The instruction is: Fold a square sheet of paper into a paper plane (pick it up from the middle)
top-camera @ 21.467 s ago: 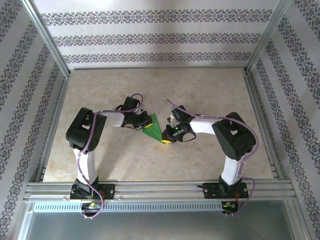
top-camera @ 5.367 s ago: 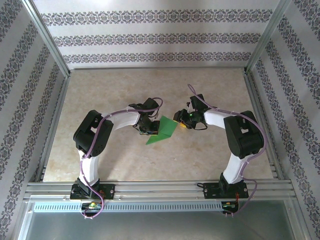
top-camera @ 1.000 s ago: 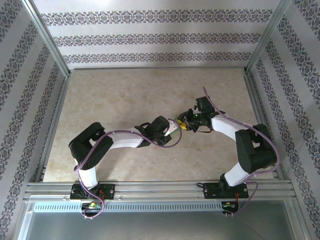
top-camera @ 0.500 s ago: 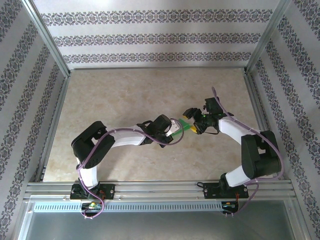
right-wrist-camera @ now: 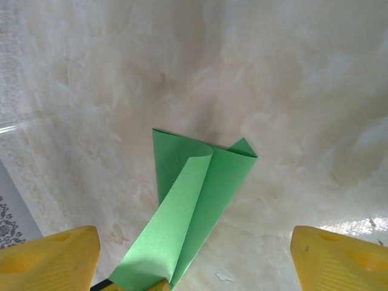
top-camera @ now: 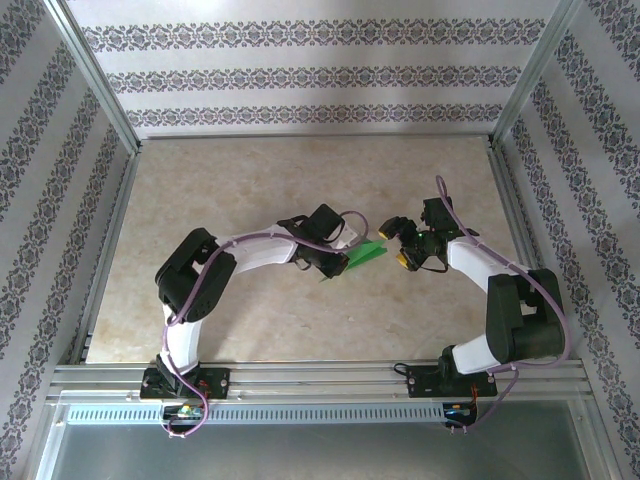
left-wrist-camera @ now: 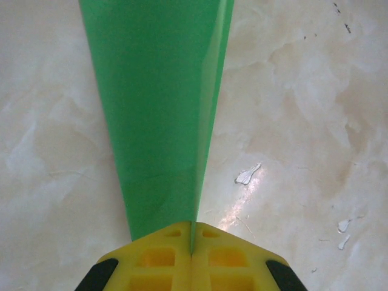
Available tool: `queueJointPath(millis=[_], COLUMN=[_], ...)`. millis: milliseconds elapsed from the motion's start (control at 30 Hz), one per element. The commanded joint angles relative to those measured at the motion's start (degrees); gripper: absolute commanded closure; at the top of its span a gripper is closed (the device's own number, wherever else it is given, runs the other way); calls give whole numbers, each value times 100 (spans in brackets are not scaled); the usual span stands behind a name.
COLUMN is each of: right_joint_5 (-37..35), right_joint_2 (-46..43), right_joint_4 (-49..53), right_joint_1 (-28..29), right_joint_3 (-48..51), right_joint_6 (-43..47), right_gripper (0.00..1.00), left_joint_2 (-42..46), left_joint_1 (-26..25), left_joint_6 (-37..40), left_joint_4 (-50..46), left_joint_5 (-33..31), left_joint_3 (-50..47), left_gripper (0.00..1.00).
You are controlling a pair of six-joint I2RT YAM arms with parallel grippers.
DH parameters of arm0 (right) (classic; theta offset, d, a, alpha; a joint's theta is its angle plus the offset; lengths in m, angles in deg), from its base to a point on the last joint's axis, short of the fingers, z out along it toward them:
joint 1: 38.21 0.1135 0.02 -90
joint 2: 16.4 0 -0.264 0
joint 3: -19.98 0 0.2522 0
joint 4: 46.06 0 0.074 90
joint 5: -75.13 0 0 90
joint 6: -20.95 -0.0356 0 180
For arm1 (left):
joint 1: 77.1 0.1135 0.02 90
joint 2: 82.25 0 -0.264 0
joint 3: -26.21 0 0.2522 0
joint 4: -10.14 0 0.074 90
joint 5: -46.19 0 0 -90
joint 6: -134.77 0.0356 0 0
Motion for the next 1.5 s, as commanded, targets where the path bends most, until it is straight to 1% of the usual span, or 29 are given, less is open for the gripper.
queueJointPath(millis=[0, 333, 500, 700, 800, 1033, 1467], right_joint_5=[-80, 228, 331, 495, 627, 929, 1227], right_joint_2=[-124, -154, -172, -200, -215, -203, 3], right_joint_4=[-10, -438, -782, -1314, -1595, -2236, -2628], right_joint_1=[-55, -73, -73, -73, -77, -64, -12], right_joint_3=[133, 292, 434, 647, 751, 982, 1047], right_joint_6=[180, 564, 622, 673, 739, 720, 720], right_gripper=[18, 21, 22, 24, 26, 30, 34], left_joint_2=[-128, -241, -270, -270, -259, -337, -577], left_joint_1=[93, 143, 227, 245, 245, 245, 314], left_joint_6=[-452, -759, -1205, -1731, -1987, -2507, -2809], left_joint_4=[-496, -578, -406, -61, 152, 422, 583], left_joint_5=[527, 812, 999, 792, 800, 1095, 1459], left_joint_3=[194, 348, 324, 115, 19, -18, 45], left_gripper=[100, 100, 100, 100, 100, 100, 100])
